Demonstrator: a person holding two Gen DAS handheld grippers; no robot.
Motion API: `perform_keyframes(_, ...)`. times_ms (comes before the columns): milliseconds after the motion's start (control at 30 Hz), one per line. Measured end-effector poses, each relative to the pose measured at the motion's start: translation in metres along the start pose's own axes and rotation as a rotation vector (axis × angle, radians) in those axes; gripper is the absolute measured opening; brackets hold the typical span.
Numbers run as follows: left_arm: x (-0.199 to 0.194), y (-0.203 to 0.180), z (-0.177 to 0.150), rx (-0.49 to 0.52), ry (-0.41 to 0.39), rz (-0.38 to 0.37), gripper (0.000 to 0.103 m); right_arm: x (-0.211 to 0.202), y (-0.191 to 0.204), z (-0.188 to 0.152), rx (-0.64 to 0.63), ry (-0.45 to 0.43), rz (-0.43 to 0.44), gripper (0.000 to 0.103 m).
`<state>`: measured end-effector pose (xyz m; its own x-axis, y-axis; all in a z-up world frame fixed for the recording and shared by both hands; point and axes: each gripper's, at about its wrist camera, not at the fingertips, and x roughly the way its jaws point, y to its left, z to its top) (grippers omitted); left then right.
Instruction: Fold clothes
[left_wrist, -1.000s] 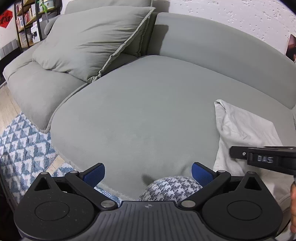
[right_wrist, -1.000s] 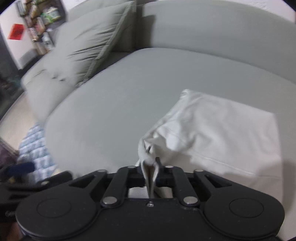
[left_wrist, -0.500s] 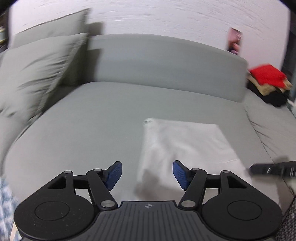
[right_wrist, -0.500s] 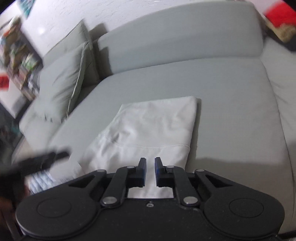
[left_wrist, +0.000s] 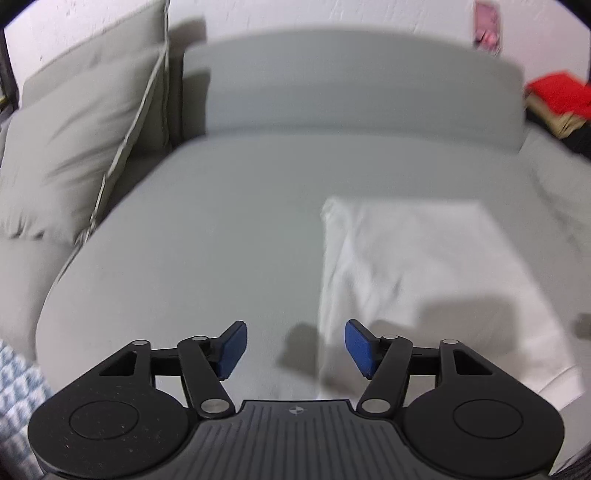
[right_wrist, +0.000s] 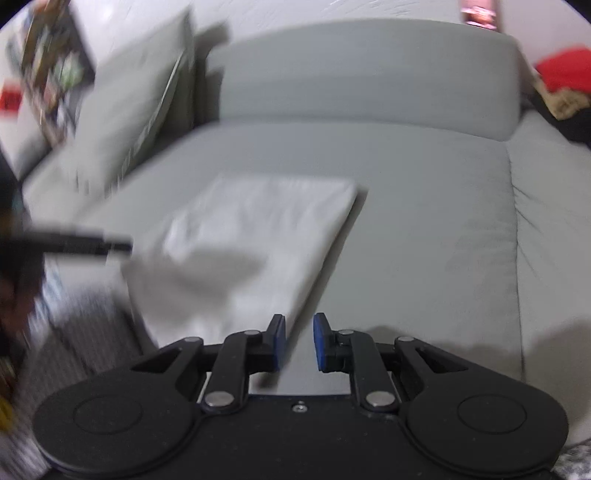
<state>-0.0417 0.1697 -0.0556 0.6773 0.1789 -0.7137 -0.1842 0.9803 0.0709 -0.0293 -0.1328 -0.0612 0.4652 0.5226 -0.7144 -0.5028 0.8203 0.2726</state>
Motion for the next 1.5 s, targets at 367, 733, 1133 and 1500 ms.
perform_keyframes(367, 0.083, -0.067, 0.072, 0.06, -0.04, -0.236, 0.065, 0.131, -0.062, 0.059, 0.589, 0.016, 0.468, 0.012)
perform_keyframes(733, 0.184, -0.027, 0.063, -0.21, 0.009, 0.047, 0.075, 0.216, -0.11, 0.071, 0.765, -0.11, 0.285, 0.0)
perform_keyframes(1133, 0.098, 0.013, 0.033, -0.318, -0.037, 0.166, 0.072, 0.131, -0.137, 0.048, 0.793, -0.22, -0.039, 0.007)
perform_keyframes(1500, 0.087, -0.035, -0.007, -0.17, 0.053, 0.036, 0.08, 0.14, -0.036, 0.039, 0.456, -0.043, 0.15, 0.006)
